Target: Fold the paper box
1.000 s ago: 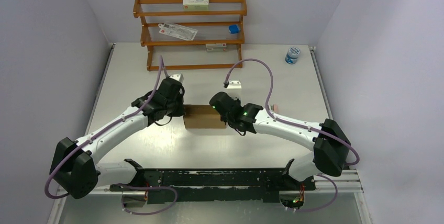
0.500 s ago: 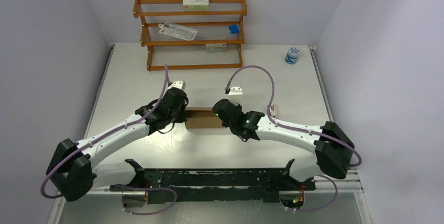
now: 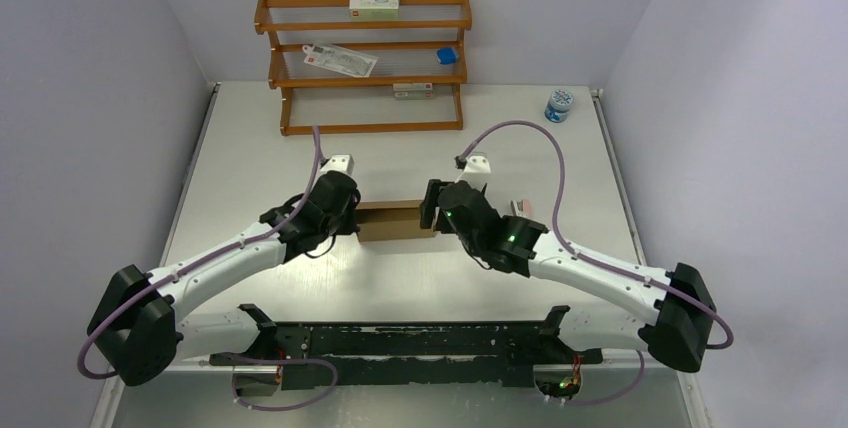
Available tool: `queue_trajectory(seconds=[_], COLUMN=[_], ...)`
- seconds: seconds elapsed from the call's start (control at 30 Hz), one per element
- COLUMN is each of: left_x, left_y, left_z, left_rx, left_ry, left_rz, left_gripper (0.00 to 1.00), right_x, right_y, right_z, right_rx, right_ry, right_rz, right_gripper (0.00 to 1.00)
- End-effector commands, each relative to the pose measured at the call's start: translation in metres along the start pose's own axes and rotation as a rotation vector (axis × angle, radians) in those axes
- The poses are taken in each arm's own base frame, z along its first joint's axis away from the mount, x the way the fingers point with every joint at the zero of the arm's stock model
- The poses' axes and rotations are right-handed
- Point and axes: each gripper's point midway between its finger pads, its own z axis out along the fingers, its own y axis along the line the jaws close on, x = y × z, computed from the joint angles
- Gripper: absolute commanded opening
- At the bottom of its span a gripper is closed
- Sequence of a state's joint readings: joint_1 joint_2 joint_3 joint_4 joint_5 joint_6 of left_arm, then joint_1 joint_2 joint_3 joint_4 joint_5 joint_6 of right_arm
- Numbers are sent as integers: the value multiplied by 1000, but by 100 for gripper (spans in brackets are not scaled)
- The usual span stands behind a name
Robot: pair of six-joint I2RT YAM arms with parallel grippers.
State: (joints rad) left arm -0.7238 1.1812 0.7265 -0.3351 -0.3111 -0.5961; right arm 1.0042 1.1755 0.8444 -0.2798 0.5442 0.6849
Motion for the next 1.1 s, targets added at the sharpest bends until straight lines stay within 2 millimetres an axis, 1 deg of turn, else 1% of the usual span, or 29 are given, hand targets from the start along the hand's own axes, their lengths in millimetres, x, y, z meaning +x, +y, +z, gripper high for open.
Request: queue_trajectory(seconds=[0.0,0.13,0.27,0.37,0.43,0.57,0.6,0.67,0.77,0.83,0.93,1.07], left_x=[27,25,24,25,27,28,27,26,22,19,11,-3], left_y=[12,11,10,9,8,7,6,4,0,-2,-9,-18], left_z=[4,3,3,5,6,7,6,4,-1,-6,-18,-40], left_rx=[-36,-32,-24,-16,-11,-6,-2,12,37,55,105,171], left_ry=[69,55,45,44,46,51,50,44,30,20,1,-35], left_rz=[32,41,44,46,47,43,39,26,5,-5,-12,-29], left_gripper=[5,5,5,5,5,6,7,13,29,38,48,59], right_x=[-13,-15,-11,2,15,36,39,46,51,53,56,58], right_y=[-8,-15,-19,-20,-24,-28,-30,-32,-35,-36,-37,-36], right_z=[11,26,39,47,51,54,55,55,56,57,57,58], right_rx=[8,31,29,14,17,14,14,12,17,19,20,16], right_ry=[-40,-42,-23,5,35,83,89,98,108,109,114,124], right_rz=[96,135,159,165,163,161,162,159,153,150,148,142], right_gripper=[71,67,65,64,62,59,58,57,56,55,54,54])
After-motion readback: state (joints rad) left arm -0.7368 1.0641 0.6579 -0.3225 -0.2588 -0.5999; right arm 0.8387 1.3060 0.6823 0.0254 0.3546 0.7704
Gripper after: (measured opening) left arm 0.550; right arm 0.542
